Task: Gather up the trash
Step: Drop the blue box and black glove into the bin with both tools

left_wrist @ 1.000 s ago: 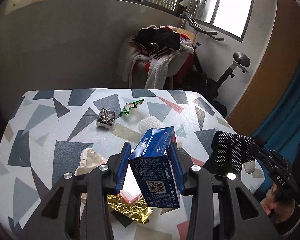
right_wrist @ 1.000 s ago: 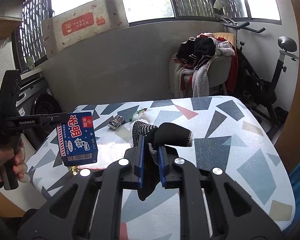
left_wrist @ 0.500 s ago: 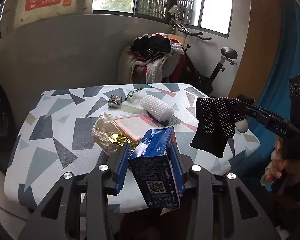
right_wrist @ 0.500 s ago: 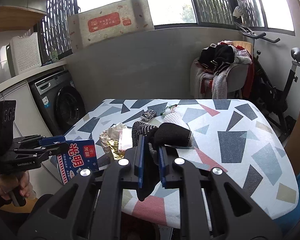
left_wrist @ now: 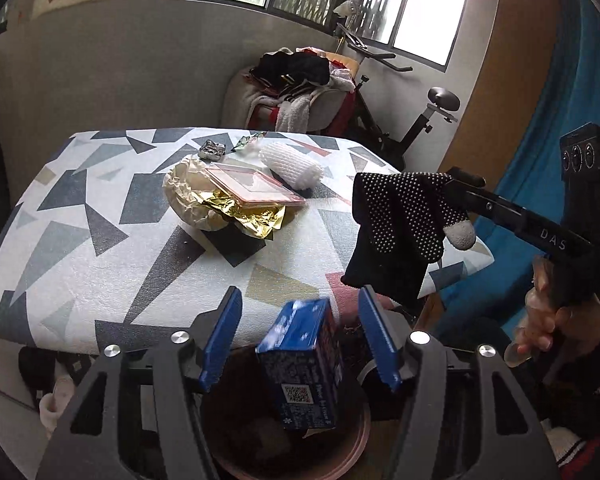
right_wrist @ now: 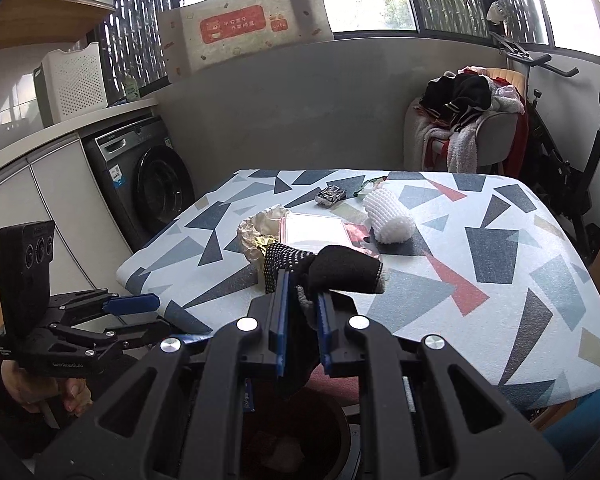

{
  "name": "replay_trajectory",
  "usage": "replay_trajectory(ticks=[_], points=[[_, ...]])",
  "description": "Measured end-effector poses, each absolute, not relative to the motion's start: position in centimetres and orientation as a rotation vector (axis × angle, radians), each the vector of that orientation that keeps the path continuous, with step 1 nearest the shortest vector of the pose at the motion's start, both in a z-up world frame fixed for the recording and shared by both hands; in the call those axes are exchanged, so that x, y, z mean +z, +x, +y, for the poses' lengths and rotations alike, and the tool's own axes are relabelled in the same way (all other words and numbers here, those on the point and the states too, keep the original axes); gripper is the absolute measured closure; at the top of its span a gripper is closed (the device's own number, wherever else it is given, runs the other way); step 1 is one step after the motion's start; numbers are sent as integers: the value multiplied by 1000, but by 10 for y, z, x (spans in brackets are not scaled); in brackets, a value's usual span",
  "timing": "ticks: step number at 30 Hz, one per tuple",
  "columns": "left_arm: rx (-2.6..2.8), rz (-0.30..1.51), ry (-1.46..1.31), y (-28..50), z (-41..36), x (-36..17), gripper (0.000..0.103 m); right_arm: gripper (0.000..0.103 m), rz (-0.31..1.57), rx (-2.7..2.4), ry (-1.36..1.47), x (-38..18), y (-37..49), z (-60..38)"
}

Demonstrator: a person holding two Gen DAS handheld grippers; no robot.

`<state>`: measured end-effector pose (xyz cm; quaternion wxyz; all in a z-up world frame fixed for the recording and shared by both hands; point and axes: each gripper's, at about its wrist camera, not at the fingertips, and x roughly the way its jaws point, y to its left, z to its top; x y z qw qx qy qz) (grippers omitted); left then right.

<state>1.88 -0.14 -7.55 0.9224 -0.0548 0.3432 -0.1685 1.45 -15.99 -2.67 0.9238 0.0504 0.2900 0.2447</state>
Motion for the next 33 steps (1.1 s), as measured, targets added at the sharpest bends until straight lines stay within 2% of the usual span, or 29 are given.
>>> replay_trajectory(ticks=[2,9,14,29,33], points=[[-334,690,-114,14,3,-74,35,87,614,515,111,-34,12,-158],[-247,638,-117,5,20,-67,18,87,724,570,84,-75,3,-136],[-208,636,-125,5,29,-68,12,87,803,599,56,-106,-2,-118],[-144,672,-173,5,43,-85,8,85,967,596,13,-157,-3,-103],[-135,683,-182,6,44,-88,8,79,995,605,4,-164,-2,-99]])
